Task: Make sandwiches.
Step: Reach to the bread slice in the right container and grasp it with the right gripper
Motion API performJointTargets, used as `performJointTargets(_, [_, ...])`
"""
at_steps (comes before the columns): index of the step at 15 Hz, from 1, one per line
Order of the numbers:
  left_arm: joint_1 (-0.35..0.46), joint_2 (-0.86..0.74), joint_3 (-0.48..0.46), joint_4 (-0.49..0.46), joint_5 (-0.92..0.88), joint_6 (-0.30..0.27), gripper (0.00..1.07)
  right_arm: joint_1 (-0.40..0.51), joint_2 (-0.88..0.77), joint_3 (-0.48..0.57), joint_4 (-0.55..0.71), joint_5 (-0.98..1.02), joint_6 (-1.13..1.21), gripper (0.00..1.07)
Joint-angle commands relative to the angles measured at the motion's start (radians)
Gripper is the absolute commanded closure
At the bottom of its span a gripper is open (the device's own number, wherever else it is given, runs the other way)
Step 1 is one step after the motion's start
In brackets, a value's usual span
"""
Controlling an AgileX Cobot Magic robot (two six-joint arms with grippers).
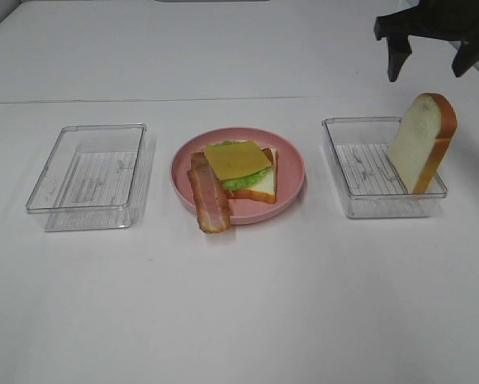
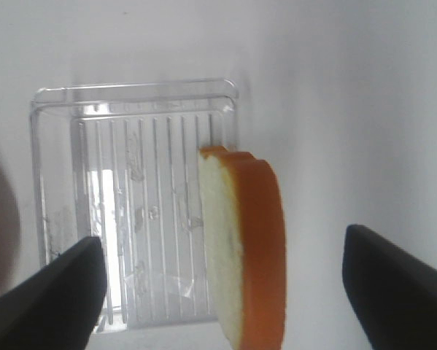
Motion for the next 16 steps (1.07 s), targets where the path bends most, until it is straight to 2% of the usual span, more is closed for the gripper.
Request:
performJointTargets(1, [-0.002, -0.02, 0.002, -0.002, -0.008, -0.007, 0.3, -0.052, -0.005, -0.006, 0.049, 0.06, -0.036, 0.25])
performJointTargets(8, [-0.002, -0.02, 0.002, -0.001, -0.008, -0.007, 0.3, -0.061, 0.064, -0.005, 0.092, 0.084, -0.093, 0.25])
performJointTargets(10, [-0.002, -0.02, 0.002, -0.001, -0.008, -0.007, 0.3, -0.061, 0.1, -0.005, 0.093, 0.094, -0.093, 0.29])
performJointTargets(13, [-0.002, -0.02, 0.002, -0.001, -0.008, -0.007, 0.3, -0.061, 0.115, -0.005, 0.093, 0.099, -0.087, 0.59])
performJointTargets(14, [-0.002, -0.02, 0.002, -0.001, -0.008, -0.007, 0.3, -0.061, 0.115, -0.005, 0.092, 0.1, -0.079, 0.78])
performJointTargets(16, [-0.002, -0.02, 0.002, -0.001, -0.008, -0.007, 0.3, -0.061, 0.112, -0.005, 0.093, 0.108, -0.073, 1.07])
